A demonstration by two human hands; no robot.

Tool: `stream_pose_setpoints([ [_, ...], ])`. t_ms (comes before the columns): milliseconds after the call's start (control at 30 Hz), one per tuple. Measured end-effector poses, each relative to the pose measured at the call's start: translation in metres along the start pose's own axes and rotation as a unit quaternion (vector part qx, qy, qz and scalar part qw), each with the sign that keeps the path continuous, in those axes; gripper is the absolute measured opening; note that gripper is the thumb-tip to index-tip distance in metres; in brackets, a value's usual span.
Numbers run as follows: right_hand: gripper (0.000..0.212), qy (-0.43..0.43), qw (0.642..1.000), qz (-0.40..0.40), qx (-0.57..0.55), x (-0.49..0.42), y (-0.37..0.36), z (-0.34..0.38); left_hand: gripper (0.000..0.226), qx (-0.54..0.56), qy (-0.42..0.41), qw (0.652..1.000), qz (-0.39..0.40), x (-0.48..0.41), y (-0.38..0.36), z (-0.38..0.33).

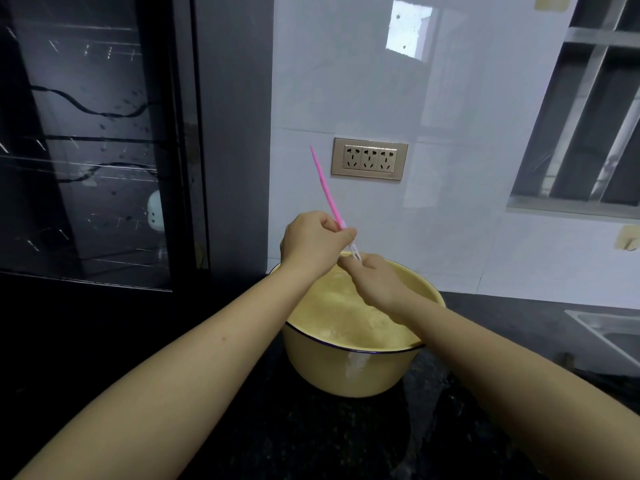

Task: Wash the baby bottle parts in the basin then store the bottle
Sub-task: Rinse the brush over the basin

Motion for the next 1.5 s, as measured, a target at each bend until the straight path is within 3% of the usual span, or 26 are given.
stream_pose_setpoints([
  [133,0.004,-0.005,0.989,0.150,-0.014,0.003,-0.001,0.000,0.013,0.014,-0.020,1.000,0.019,-0.001,0.004,-0.001],
  [233,0.041,-0.016,0.969,0.245,0.023,0.006,0.007,0.000,0.011,0.005,-0.064,0.997,0.047,0.004,0.006,-0.002],
  [300,0.060,-0.007,0.975,0.202,0.095,0.003,0.018,0.000,0.010,-0.021,-0.112,0.991,0.065,0.009,0.008,-0.005],
  [333,0.059,-0.004,0.980,0.164,0.113,0.001,0.024,0.000,0.009,-0.040,-0.143,0.986,0.077,0.012,0.009,-0.008],
  [467,0.011,-0.036,0.994,0.064,0.079,-0.001,0.037,0.006,0.016,-0.169,-0.284,0.933,0.141,0.025,0.001,-0.017],
  [500,0.010,-0.039,0.995,0.052,0.073,0.000,0.038,0.009,0.017,-0.190,-0.322,0.917,0.143,0.031,-0.001,-0.020],
  [633,0.041,-0.062,0.996,-0.017,0.063,0.000,0.040,0.016,0.017,-0.216,-0.481,0.842,0.109,0.053,-0.014,-0.028],
  [700,0.049,-0.070,0.996,-0.040,0.042,-0.003,0.035,0.015,0.011,-0.224,-0.529,0.813,0.093,0.061,-0.022,-0.030],
  [800,0.046,-0.061,0.994,-0.086,0.018,-0.003,0.030,0.017,0.021,-0.237,-0.583,0.774,0.068,0.077,-0.028,-0.037],
  [1033,0.053,-0.082,0.990,-0.104,0.043,0.006,0.033,0.020,0.015,-0.242,-0.637,0.730,0.045,0.098,-0.029,-0.050],
  [1133,0.042,-0.068,0.994,-0.077,0.045,0.022,0.039,0.018,0.014,-0.226,-0.641,0.732,0.051,0.103,-0.031,-0.052],
  [1233,0.015,-0.049,0.995,-0.043,0.072,0.033,0.049,0.016,0.012,-0.208,-0.621,0.752,0.076,0.104,-0.033,-0.049],
  [1367,0.006,-0.034,0.993,-0.104,0.047,0.046,0.075,0.006,0.020,-0.176,-0.565,0.800,0.099,0.108,-0.025,-0.044],
  [1500,0.008,-0.032,0.987,-0.141,0.078,0.063,0.101,-0.012,0.023,-0.171,-0.500,0.847,0.060,0.113,-0.003,-0.030],
])
Point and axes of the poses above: each hand's wrist, its own x-axis away from the middle knuckle, its own y-axis out of the back of the hand, z = x × y, the point moved 4 cm from there along -x, towards the middle knuckle, and after that the axes turned 12 degrees about -y, right-handed, at the moved point
